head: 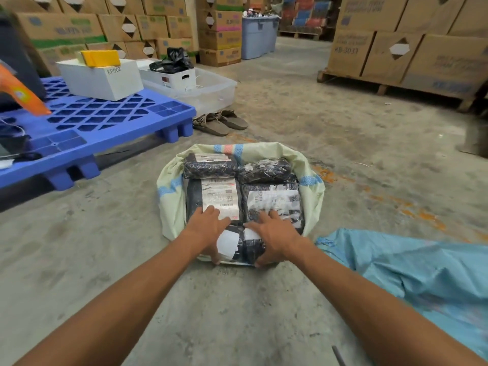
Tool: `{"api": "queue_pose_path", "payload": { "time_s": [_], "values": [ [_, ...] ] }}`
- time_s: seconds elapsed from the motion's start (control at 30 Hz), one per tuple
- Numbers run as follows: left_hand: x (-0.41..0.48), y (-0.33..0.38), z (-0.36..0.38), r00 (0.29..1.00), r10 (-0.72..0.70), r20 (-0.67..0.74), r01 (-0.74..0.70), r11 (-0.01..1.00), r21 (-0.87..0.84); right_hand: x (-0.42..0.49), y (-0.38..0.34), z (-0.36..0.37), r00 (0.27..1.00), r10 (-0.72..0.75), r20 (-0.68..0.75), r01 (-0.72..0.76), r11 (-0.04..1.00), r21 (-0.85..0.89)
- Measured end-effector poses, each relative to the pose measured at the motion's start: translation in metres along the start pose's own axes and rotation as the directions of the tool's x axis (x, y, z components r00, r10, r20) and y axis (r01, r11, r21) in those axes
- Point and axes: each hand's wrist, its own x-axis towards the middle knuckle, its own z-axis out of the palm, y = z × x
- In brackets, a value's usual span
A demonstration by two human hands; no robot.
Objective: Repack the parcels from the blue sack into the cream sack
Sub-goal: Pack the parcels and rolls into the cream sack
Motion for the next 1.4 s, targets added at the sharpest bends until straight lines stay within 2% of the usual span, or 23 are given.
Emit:
{"api": "queue_pose_path", "payload": {
  "time_s": [0.17,0.27,0.33,0.43,0.7,0.83,0.93,1.0,1.03,1.1,1.17,1.27,1.33,1.4],
  "values": [
    [-0.004,-0.004,0.000,0.997,-0.066,-0.046,0.060,0.990,-0.125,-0.006,0.002,0.006,0.992,0.027,-0.123,-0.016,0.995,0.094],
    [-0.008,-0.003,0.009,0.983,-0.127,-0.136,0.098,0.974,-0.202,-0.010,0.005,0.013,0.982,0.021,-0.186,-0.008,0.998,0.068],
    [-0.011,0.003,0.015,0.968,-0.146,-0.204,0.109,0.978,-0.178,-0.011,0.006,0.022,0.977,0.029,-0.211,-0.022,0.999,0.037],
    [-0.012,0.009,0.019,0.963,-0.153,-0.222,0.124,0.982,-0.141,-0.013,0.006,0.030,0.973,0.037,-0.228,-0.030,0.999,0.032],
    [-0.024,0.006,0.016,0.939,-0.159,-0.304,0.105,0.977,-0.184,-0.029,0.012,0.025,0.962,0.071,-0.263,-0.054,0.996,0.071],
    [-0.050,0.001,0.011,0.901,-0.197,-0.387,0.065,0.942,-0.328,-0.057,0.012,0.018,0.932,0.102,-0.349,-0.064,0.991,0.119],
    [-0.082,0.005,0.006,0.848,-0.317,-0.424,0.056,0.850,-0.524,-0.087,0.011,0.015,0.885,0.155,-0.439,-0.080,0.980,0.183],
    [-0.111,0.016,0.006,0.836,-0.423,-0.350,0.069,0.714,-0.697,-0.112,0.005,0.014,0.876,0.182,-0.447,-0.077,0.967,0.243],
    [-0.132,0.025,0.006,0.859,-0.438,-0.266,0.082,0.629,-0.773,-0.133,-0.002,0.015,0.888,0.191,-0.419,-0.066,0.953,0.294],
    [-0.167,0.041,0.010,0.926,-0.370,-0.078,0.129,0.503,-0.855,-0.169,-0.017,0.020,0.934,0.180,-0.308,-0.036,0.907,0.420],
    [-0.207,0.061,0.018,0.976,-0.199,0.090,0.185,0.531,-0.827,-0.210,-0.038,0.029,0.987,0.091,-0.129,-0.021,0.883,0.468],
    [-0.261,0.087,0.037,0.962,0.062,0.266,0.157,0.670,-0.725,-0.265,-0.068,0.050,0.990,-0.079,0.113,0.031,0.927,0.373],
    [-0.283,0.098,0.054,0.939,0.128,0.319,0.134,0.719,-0.682,-0.291,-0.084,0.071,0.971,-0.142,0.195,0.080,0.953,0.293],
    [-0.299,0.109,0.070,0.953,0.097,0.287,0.118,0.752,-0.648,-0.308,-0.096,0.093,0.966,-0.154,0.205,0.120,0.978,0.172]
  ]
}}
